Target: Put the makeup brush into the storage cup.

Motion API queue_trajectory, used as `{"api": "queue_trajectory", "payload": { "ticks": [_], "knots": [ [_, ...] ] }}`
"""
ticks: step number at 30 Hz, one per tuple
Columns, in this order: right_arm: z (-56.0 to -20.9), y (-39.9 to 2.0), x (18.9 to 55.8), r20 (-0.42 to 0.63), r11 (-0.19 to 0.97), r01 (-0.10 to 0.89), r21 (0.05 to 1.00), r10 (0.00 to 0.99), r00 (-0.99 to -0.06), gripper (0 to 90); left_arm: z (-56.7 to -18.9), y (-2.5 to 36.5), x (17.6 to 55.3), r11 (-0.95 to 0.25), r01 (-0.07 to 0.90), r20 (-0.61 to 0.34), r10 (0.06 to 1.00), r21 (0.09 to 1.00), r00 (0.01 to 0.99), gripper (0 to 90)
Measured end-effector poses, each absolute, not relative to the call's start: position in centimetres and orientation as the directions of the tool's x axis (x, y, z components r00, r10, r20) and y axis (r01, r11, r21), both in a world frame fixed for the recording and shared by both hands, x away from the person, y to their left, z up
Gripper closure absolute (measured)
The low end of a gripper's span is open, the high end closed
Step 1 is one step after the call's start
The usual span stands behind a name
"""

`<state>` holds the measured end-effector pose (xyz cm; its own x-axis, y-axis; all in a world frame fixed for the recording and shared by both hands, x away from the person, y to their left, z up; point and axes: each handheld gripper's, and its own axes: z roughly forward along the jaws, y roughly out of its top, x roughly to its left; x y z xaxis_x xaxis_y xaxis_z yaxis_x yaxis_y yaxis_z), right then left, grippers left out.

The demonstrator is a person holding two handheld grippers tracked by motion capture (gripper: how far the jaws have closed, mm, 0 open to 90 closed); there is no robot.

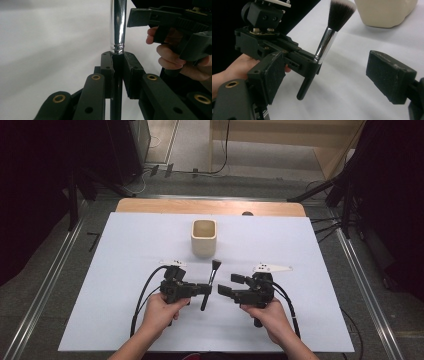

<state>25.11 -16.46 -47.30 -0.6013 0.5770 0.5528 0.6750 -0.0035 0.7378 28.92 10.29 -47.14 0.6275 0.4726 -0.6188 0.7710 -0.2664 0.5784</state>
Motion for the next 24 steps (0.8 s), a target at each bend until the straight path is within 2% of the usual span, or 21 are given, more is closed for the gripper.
{"api": "queue_trajectory", "payload": {
  "ticks": [10,24],
  "knots": [
    [-47.4,-16.1,25.2,0.578,-0.023,0.698,0.716,0.581,-0.573,20.6,-48.2,8.8,28.2,-0.254,0.77,-0.629,0.457,0.585,0.629,79.9],
    [-47.6,-15.9,25.5,0.63,-0.085,0.73,0.679,0.579,-0.518,27.2,-48.0,8.8,28.2,-0.209,0.761,-0.622,0.465,0.614,0.629,79.9]
  ]
}}
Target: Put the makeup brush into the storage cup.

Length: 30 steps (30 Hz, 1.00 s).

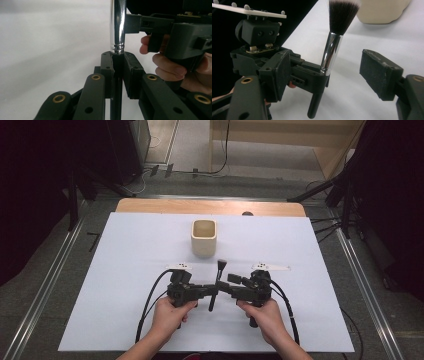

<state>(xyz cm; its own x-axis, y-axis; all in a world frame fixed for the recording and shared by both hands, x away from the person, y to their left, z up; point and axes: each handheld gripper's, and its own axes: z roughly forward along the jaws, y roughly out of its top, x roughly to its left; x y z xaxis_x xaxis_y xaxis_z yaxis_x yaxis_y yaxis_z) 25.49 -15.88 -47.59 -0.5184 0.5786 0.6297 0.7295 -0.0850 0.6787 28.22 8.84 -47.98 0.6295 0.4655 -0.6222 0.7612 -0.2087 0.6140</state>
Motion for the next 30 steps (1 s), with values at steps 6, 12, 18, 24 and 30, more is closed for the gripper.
{"api": "queue_trajectory", "payload": {
  "ticks": [6,12,18,24,30],
  "knots": [
    [-47.6,-15.8,25.9,0.665,-0.092,0.76,0.644,0.56,-0.495,38.2,-48.0,8.5,27.9,-0.212,0.759,-0.618,0.467,0.616,0.632,79.9],
    [-47.8,-15.5,26.2,0.677,-0.112,0.771,0.627,0.568,-0.468,41.6,-47.9,8.5,27.7,-0.185,0.755,-0.621,0.464,0.629,0.632,79.9],
    [-47.8,-15.2,26.3,0.678,-0.14,0.759,0.635,0.572,-0.462,51.0,-48.1,8.2,27.5,-0.182,0.759,-0.629,0.458,0.625,0.628,79.9],
    [-48.0,-14.8,26.5,0.688,-0.141,0.767,0.625,0.564,-0.457,60.8,-48.1,8.1,27.4,-0.162,0.776,-0.661,0.438,0.609,0.609,79.9],
    [-48.1,-14.7,26.4,0.702,-0.134,0.787,0.602,0.56,-0.441,72.5,-48.1,8.0,27.3,-0.151,0.783,-0.673,0.429,0.604,0.602,79.8]
  ]
}}
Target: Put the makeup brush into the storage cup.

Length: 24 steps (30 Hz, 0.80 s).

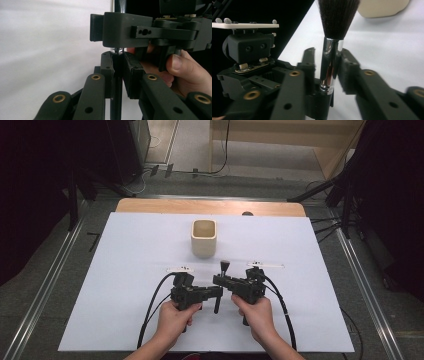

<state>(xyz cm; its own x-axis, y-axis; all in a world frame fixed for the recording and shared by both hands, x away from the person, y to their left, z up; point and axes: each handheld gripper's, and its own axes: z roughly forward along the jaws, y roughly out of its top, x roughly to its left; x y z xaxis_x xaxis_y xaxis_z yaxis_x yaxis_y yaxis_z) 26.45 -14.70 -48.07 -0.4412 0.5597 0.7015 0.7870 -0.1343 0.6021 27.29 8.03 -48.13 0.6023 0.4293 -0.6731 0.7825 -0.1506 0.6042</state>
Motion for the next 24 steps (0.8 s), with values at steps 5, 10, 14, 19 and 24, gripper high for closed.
{"api": "queue_trajectory", "payload": {
  "ticks": [5,10,14,19,24],
  "knots": [
    [-48.03,-14.83,26.51,0.719,-0.137,0.807,0.575,0.555,-0.418,77.6,-48.18,7.97,27.27,-0.155,0.783,-0.676,0.424,0.602,0.603,79.7],
    [-48.0,-14.85,26.59,0.724,-0.129,0.811,0.571,0.545,-0.423,78.0,-48.17,7.99,27.33,-0.156,0.785,-0.679,0.419,0.6,0.603,79.2],
    [-47.98,-14.88,26.65,0.718,-0.121,0.81,0.574,0.549,-0.427,78.1,-48.17,7.94,27.43,-0.173,0.779,-0.667,0.426,0.603,0.611,78.5],
    [-47.95,-14.9,26.7,0.708,-0.11,0.806,0.582,0.556,-0.435,78.2,-47.87,8.02,27.63,-0.207,0.754,-0.629,0.441,0.623,0.64,68.8],
    [-48.02,-15.25,26.86,0.701,-0.108,0.804,0.585,0.566,-0.434,78.2,-47.69,8.09,27.85,-0.273,0.732,-0.595,0.441,0.624,0.672,51.2]
  ]
}}
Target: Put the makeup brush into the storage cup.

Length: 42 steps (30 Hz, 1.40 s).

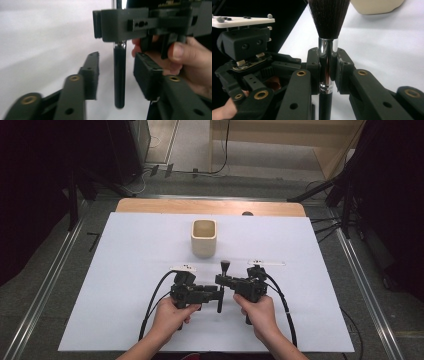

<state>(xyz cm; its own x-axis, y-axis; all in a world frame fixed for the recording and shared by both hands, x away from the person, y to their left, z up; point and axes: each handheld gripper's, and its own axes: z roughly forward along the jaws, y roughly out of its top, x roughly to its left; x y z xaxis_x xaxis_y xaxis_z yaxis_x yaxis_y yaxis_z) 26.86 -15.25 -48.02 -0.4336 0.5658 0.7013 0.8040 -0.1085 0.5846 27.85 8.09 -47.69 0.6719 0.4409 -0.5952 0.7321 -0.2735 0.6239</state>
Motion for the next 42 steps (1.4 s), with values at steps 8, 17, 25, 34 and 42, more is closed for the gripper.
{"api": "queue_trajectory", "payload": {
  "ticks": [8,17,25,34,42],
  "knots": [
    [-48.1,-15.4,27.0,0.695,-0.102,0.803,0.588,0.572,-0.436,78.2,-47.5,8.5,28.1,-0.316,0.721,-0.589,0.422,0.617,0.689,42.2],
    [-48.2,-15.7,27.1,0.688,-0.08,0.808,0.584,0.578,-0.44,78.1,-47.5,9.4,28.7,-0.399,0.7,-0.574,0.401,0.592,0.714,32.0],
    [-48.2,-15.6,27.1,0.672,-0.057,0.804,0.591,0.587,-0.452,78.1,-47.6,10.2,28.9,-0.443,0.676,-0.545,0.399,0.589,0.737,28.6],
    [-48.3,-15.7,27.2,0.681,-0.051,0.812,0.582,0.577,-0.452,78.1,-47.3,11.8,29.1,-0.504,0.602,-0.447,0.404,0.619,0.798,27.5],
    [-48.2,-15.4,27.1,0.667,-0.026,0.808,0.589,0.58,-0.468,78.0,-47.0,13.7,29.3,-0.513,0.583,-0.373,0.459,0.63,0.806,28.0]
  ]
}}
